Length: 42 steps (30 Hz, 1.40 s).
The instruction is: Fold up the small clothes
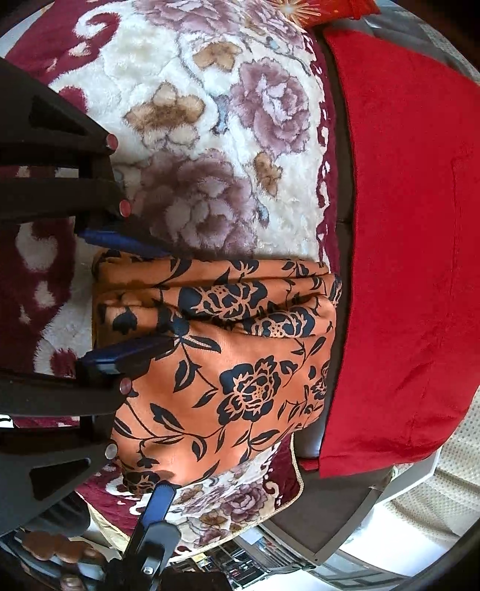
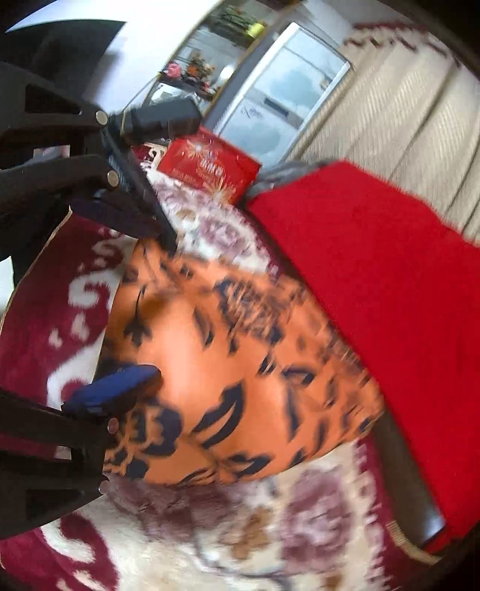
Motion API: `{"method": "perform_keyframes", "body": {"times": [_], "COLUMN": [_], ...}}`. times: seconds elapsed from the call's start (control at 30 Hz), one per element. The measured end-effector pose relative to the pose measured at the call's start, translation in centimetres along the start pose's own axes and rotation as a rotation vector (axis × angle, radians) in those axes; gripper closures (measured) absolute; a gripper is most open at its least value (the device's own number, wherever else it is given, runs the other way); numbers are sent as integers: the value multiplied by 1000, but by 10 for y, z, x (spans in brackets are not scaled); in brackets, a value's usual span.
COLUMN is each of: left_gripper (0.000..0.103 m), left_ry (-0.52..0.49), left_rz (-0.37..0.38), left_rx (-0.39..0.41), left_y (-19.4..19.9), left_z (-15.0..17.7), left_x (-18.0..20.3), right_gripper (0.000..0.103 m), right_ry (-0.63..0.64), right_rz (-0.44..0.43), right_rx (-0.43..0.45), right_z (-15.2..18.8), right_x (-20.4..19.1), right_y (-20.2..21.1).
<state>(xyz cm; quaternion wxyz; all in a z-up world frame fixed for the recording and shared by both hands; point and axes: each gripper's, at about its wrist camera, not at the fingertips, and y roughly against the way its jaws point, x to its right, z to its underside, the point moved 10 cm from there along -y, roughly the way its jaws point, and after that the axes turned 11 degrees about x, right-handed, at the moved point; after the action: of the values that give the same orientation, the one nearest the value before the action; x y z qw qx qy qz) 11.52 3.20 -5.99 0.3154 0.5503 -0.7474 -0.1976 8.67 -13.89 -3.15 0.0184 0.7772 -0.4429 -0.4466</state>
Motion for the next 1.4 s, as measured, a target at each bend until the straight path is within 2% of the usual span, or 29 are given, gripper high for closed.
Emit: {"method": "perform_keyframes", "body": {"times": [0.07,0.13,0.17,0.33,0.5,0.67,0.77,0.9,1.0,1.1,1.17,1.27,1.33,1.4], "left_gripper": [59,59,59,59,59,58,58,58,58,58,57,57,57,57], "left_ry": [-2,-14,-24,-43,-58,-59,-60,-58,-51,-47,-42,-40,-30,-3], "left_rz": [-4,-4,-7,-12,-18,-16,-14,-10,-6,-6,-3,13,30,51], "left_rx": [0,2,4,2,2,-4,-5,-7,-11,-17,-20,-21,-28,-21], "left_y": [0,2,2,2,1,-2,-2,-1,-3,-5,-7,-6,-2,3], "left_z": [1,2,2,2,3,4,4,4,6,7,7,6,3,-5], "left_x": [1,3,3,4,5,6,6,5,5,4,4,4,2,0], "right_gripper": [24,24,24,24,24,24,24,23,23,23,23,23,23,23], "right_ry": [3,-30,-62,-32,-83,-38,-44,-79,-34,-67,-113,-206,-260,-222], "right_rz": [-7,49,43,22,28,10,23,47,23,-10,-7,-4,-23,-34], "right_rx": [5,-34,-41,10,-17,11,27,-35,-13,-4,-46,-131,-120,-107], "right_z": [4,12,15,1,-2,-15,-27,-26,-47,-79,-95,-100,-105,-107], "right_x": [-4,14,21,8,29,15,19,32,15,13,28,60,70,65], "right_y": [-4,-14,-18,-3,-4,2,-1,-17,-15,-21,-40,-73,-80,-75]}}
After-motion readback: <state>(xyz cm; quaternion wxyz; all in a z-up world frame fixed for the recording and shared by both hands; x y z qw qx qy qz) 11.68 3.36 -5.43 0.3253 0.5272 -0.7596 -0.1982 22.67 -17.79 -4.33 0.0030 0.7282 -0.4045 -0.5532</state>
